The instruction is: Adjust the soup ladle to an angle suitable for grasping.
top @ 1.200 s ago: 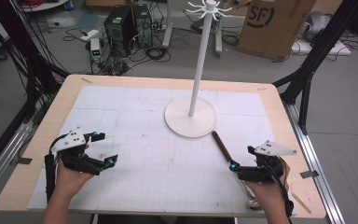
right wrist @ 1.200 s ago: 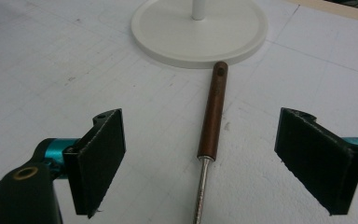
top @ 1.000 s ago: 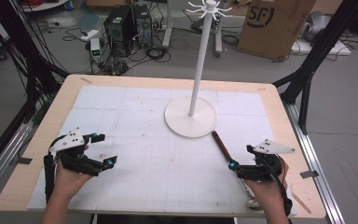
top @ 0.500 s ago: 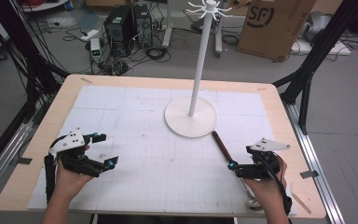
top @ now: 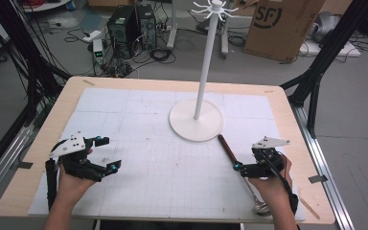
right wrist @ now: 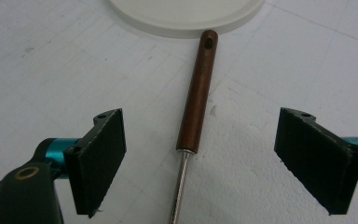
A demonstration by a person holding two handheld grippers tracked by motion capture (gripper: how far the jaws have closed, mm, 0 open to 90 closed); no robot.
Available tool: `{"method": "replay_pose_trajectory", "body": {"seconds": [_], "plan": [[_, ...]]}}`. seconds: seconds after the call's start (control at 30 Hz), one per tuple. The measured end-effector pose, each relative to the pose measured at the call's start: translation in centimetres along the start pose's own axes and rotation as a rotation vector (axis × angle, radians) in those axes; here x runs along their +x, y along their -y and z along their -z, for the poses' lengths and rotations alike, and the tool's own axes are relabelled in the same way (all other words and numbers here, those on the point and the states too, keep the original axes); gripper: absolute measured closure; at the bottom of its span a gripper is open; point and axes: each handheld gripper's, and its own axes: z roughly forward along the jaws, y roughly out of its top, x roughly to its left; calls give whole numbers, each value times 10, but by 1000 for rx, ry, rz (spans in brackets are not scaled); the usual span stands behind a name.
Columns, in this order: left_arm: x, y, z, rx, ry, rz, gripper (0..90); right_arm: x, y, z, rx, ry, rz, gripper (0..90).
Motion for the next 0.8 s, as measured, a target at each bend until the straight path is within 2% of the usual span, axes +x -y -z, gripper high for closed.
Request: {"method": "replay_pose_trajectory", "body": {"seconds": [0.13,0.23,0.3,0.5,0.57,0.63,0.7,0.8], "plan": [[1,3,-3,25,-4,0,26,-4,1,-9,54,3,8,163],[1,4,-5,31,-5,-2,25,-7,1,-15,105,-16,-7,236],[2,4,-5,38,-4,-1,25,-8,2,-18,138,-27,-15,249],[3,5,-6,49,-4,1,26,-6,1,-26,226,-43,-8,372],[3,6,-6,46,-4,4,25,-5,2,-28,240,-48,-2,398],[3,6,-6,47,-3,3,26,-5,3,-30,257,-66,2,484],[3,6,-6,49,-3,0,26,-5,4,-32,272,-77,8,514],[3,6,-6,50,-2,0,26,-4,5,-34,309,-73,17,573]]}}
